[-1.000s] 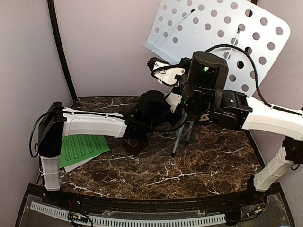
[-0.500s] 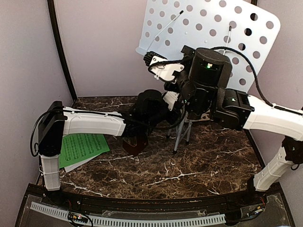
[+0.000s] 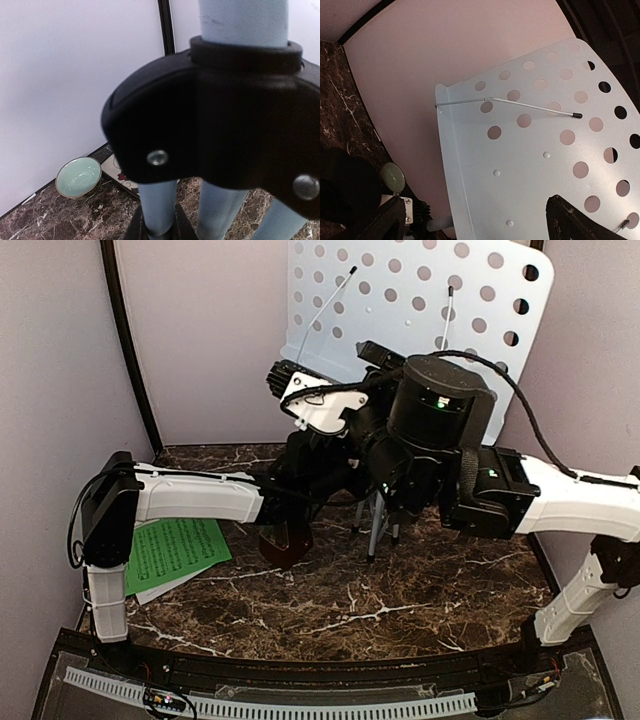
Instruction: Set up the instrument practice props
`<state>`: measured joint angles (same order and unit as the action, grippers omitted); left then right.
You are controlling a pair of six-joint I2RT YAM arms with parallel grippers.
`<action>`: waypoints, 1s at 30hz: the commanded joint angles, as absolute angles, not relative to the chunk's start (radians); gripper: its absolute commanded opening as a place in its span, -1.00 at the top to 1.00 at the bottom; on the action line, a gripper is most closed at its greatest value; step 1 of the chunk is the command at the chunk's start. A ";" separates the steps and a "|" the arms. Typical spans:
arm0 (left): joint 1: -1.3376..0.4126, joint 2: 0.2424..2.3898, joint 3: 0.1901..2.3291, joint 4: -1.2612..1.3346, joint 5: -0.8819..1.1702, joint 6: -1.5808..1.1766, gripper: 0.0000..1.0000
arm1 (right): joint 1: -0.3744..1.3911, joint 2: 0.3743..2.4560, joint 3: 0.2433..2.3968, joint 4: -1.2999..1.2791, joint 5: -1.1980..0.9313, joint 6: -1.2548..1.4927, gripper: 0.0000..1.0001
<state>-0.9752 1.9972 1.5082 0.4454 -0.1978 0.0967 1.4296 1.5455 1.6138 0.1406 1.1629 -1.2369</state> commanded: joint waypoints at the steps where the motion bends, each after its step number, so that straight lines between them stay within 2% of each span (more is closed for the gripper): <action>1: -0.957 2.010 1.498 0.408 -0.198 0.106 1.00 | 1.499 1.527 1.613 0.033 1.087 -0.995 -0.97; 4: -0.953 2.010 1.496 0.407 -0.187 0.101 1.00 | 1.530 1.499 1.585 -0.155 0.974 -0.762 -0.98; 7: -0.950 2.009 1.494 0.403 -0.183 0.101 1.00 | 1.530 1.459 1.516 -0.237 0.865 -0.547 -0.98; 11: -0.950 2.010 1.495 0.407 -0.176 0.098 1.00 | 1.487 1.349 1.279 -0.171 0.703 -0.312 -0.95; 16: -0.950 2.009 1.491 0.402 -0.176 0.101 1.00 | 1.402 1.205 0.956 -0.043 0.628 -0.101 -0.90; 23: -0.948 2.005 1.488 0.403 -0.176 0.097 1.00 | 1.194 0.999 0.635 0.119 0.570 0.037 -0.86; 30: -0.948 2.003 1.488 0.403 -0.163 0.098 1.00 | 0.951 0.902 0.494 0.258 0.561 0.001 -0.71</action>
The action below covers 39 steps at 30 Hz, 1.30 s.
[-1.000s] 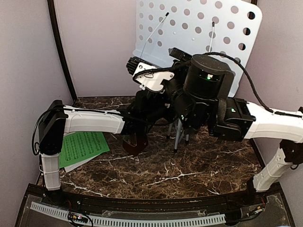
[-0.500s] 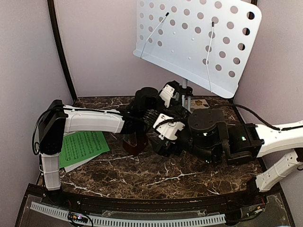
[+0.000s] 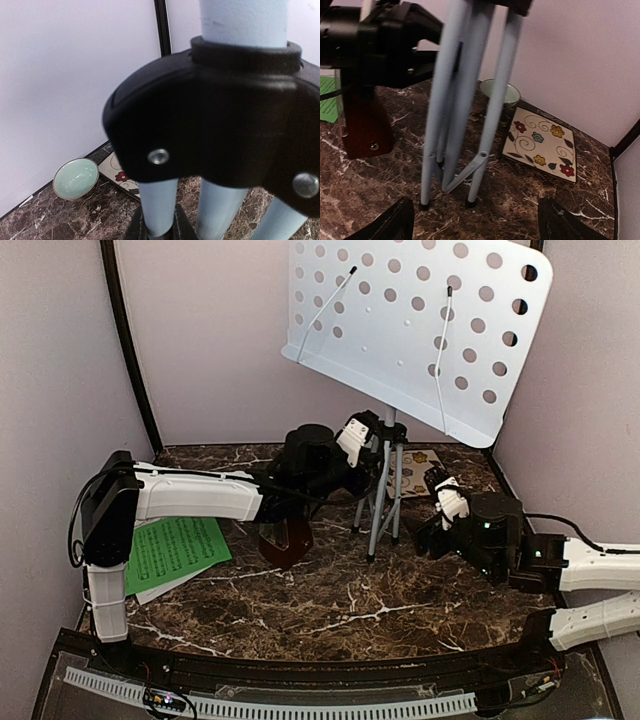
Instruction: Set up the instrument practice props
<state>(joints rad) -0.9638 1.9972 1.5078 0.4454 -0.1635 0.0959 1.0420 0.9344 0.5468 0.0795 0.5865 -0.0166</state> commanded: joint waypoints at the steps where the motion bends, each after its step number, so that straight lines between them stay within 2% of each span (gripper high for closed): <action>1: -0.948 2.003 1.489 0.401 -0.162 0.099 1.00 | 0.928 0.904 0.486 0.282 0.561 0.001 -0.71; 10: -0.947 1.993 1.489 0.385 -0.163 0.112 1.00 | 0.792 1.056 0.565 0.363 0.561 0.001 -0.71; 16: -0.947 1.991 1.499 0.372 -0.171 0.113 1.00 | 0.780 1.154 0.636 0.361 0.561 0.001 -0.71; 39: -0.946 1.988 1.502 0.364 -0.176 0.118 1.00 | 0.775 1.324 0.756 0.395 0.561 0.001 -0.71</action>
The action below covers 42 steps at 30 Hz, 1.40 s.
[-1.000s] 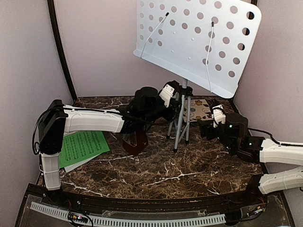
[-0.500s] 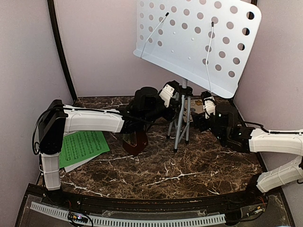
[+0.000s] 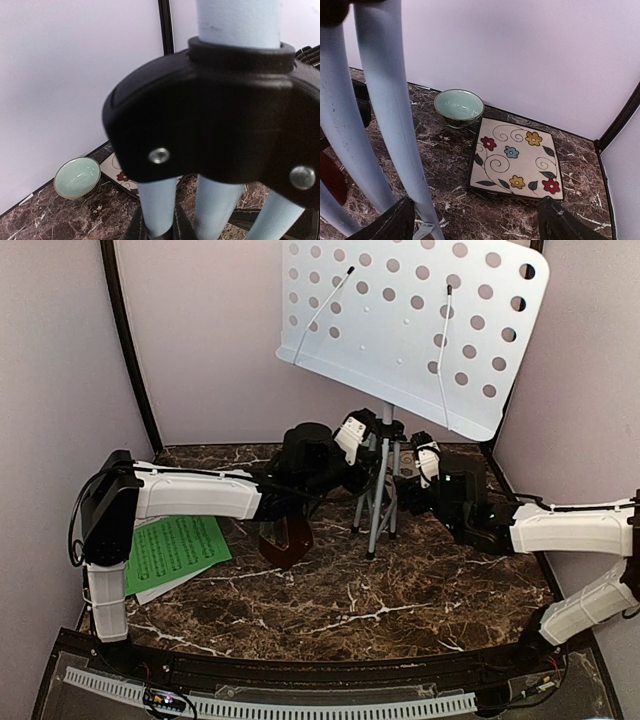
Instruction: Set up the instrument practice props
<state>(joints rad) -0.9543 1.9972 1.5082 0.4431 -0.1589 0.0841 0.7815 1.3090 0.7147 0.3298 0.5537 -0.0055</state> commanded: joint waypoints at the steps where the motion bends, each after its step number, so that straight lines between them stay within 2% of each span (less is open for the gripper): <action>1: -0.946 1.988 1.503 0.362 -0.179 0.118 1.00 | 0.775 1.325 0.756 0.401 0.561 0.001 -0.71; 7: -0.947 1.987 1.500 0.363 -0.177 0.120 1.00 | 0.775 1.352 0.779 0.415 0.561 0.001 -0.71; 8: -0.947 1.987 1.500 0.362 -0.178 0.120 1.00 | 0.775 1.359 0.785 0.418 0.210 -0.112 -0.12; 9: -0.946 1.986 1.501 0.363 -0.178 0.122 1.00 | 0.774 1.366 0.790 0.423 0.192 -0.132 0.10; 10: -0.946 1.984 1.502 0.361 -0.178 0.123 1.00 | 0.775 1.373 0.793 0.427 0.190 -0.138 0.13; 20: -0.944 1.965 1.485 0.355 -0.189 0.135 1.00 | 0.774 1.417 0.830 0.436 0.214 -0.175 0.29; 29: -0.942 1.942 1.468 0.365 -0.195 0.133 1.00 | 0.744 1.387 0.759 0.517 0.214 -0.149 0.44; 42: -0.942 1.937 1.458 0.371 -0.192 0.105 1.00 | 0.731 1.441 0.691 0.758 0.225 -0.027 0.24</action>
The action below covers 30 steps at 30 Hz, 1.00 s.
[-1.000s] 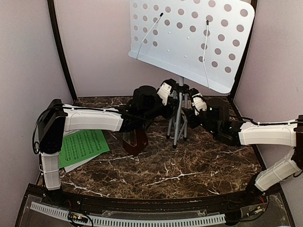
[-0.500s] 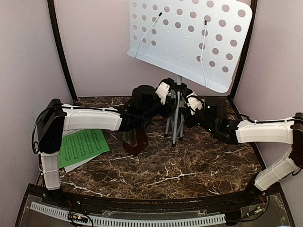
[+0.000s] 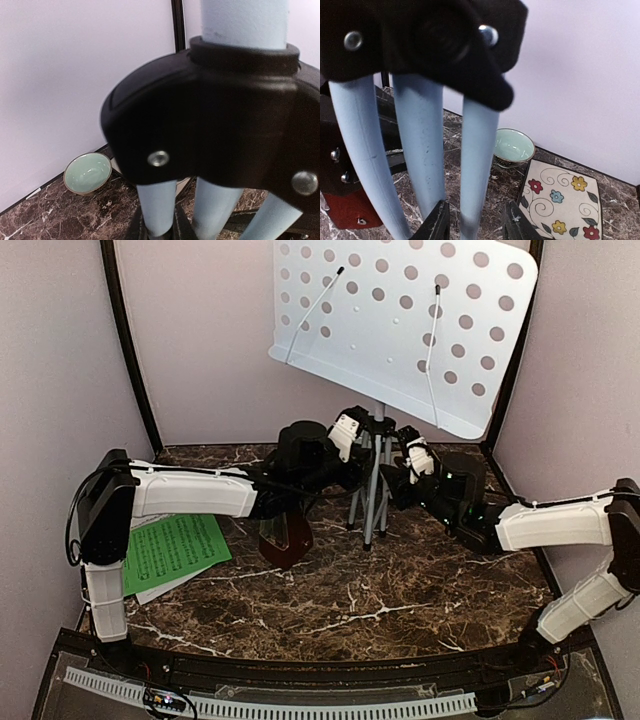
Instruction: Set up the instrument practice props
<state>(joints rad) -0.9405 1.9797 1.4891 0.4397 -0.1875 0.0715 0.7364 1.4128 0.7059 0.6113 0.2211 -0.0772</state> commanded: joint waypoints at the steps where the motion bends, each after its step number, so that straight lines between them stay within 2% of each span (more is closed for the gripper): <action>1: -0.942 1.937 1.459 0.371 -0.192 0.106 1.00 | 0.730 1.448 0.692 0.773 0.226 -0.023 0.24; 8: -0.942 1.935 1.462 0.363 -0.194 0.110 1.00 | 0.732 1.502 0.705 0.824 0.235 -0.019 0.28; 14: -0.941 1.926 1.456 0.354 -0.215 0.153 1.00 | 0.730 1.487 0.685 0.826 0.255 -0.050 0.41; 23: -0.911 1.897 1.457 0.318 -0.221 0.213 1.00 | 0.686 1.458 0.723 0.748 0.229 -0.074 1.00; 30: -0.846 1.872 1.437 0.290 -0.210 0.236 1.00 | 0.653 1.446 0.768 0.693 0.186 -0.108 1.00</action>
<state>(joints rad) -0.9165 1.9442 1.4689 0.3985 -0.1665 0.1486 0.7033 1.4860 0.7235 0.6994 0.1490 -0.0711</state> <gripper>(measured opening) 0.120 0.128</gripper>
